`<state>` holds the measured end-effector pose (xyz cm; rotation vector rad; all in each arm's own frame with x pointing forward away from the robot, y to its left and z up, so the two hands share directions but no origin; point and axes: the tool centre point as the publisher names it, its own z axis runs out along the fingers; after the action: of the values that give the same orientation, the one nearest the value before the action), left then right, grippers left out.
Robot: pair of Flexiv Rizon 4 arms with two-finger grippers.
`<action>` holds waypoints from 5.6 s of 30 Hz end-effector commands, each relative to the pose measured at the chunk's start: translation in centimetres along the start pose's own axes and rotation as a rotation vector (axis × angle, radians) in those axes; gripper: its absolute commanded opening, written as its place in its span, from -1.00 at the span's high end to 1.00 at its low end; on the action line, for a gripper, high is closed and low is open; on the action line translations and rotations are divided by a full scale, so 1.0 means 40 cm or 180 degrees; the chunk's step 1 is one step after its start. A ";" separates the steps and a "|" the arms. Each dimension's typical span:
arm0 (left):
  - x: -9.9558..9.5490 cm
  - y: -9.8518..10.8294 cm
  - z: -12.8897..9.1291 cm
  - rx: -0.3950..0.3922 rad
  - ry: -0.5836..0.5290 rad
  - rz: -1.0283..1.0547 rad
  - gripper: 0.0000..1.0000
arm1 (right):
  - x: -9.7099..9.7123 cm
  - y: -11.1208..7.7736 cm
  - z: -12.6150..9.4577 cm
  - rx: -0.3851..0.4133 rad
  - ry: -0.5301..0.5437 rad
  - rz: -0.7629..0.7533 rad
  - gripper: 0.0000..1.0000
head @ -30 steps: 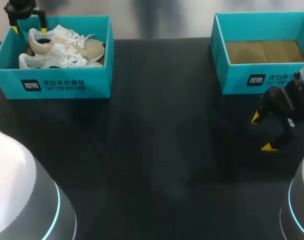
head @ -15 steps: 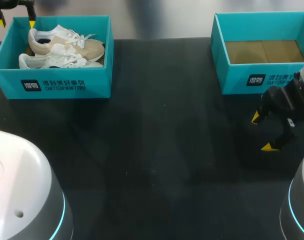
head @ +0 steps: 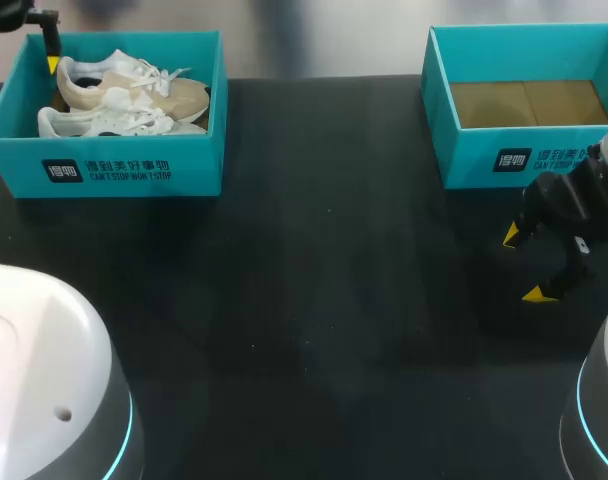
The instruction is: Take the shoe out of the shoebox, open the shoe tongue, remove and reinsert the insole, then place the shoe into the shoebox
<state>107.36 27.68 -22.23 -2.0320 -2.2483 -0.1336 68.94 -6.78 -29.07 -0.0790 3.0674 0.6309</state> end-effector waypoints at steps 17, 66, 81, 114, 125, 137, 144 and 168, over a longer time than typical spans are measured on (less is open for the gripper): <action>-0.004 -0.094 0.086 -0.0111 -0.0096 0.0131 -1.00 | 0.001 0.002 0.000 0.0010 0.0000 0.0003 -1.00; -0.043 -0.035 0.354 0.0190 -0.0211 0.0109 -0.79 | 0.001 0.002 0.000 0.0010 0.0000 0.0003 -1.00; -0.047 -0.025 0.398 0.0247 -0.0219 0.0187 -0.61 | 0.001 0.002 0.000 0.0010 0.0000 0.0003 -1.00; 0.018 -0.023 0.280 0.0119 -0.0234 0.0233 1.00 | 0.001 0.002 0.000 0.0010 0.0000 0.0003 -1.00; 0.047 -0.002 0.131 0.0064 -0.0128 0.0205 1.00 | 0.001 0.002 0.000 0.0010 0.0000 0.0003 -1.00; 0.077 -0.026 -0.046 -0.0078 -0.0003 0.0171 1.00 | 0.001 0.002 0.000 0.0010 0.0000 0.0003 -1.00; 0.097 -0.038 -0.137 -0.0123 0.0081 0.0104 1.00 | 0.001 0.002 0.000 0.0010 0.0000 0.0003 -1.00; 0.020 -0.493 -0.300 -0.0422 0.0240 0.0279 1.00 | 0.001 0.002 0.000 0.0010 0.0000 0.0003 -1.00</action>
<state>93.74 26.00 -10.13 -2.0806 -2.1131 -0.1717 68.93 -6.78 -29.07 -0.0791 3.0674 0.6309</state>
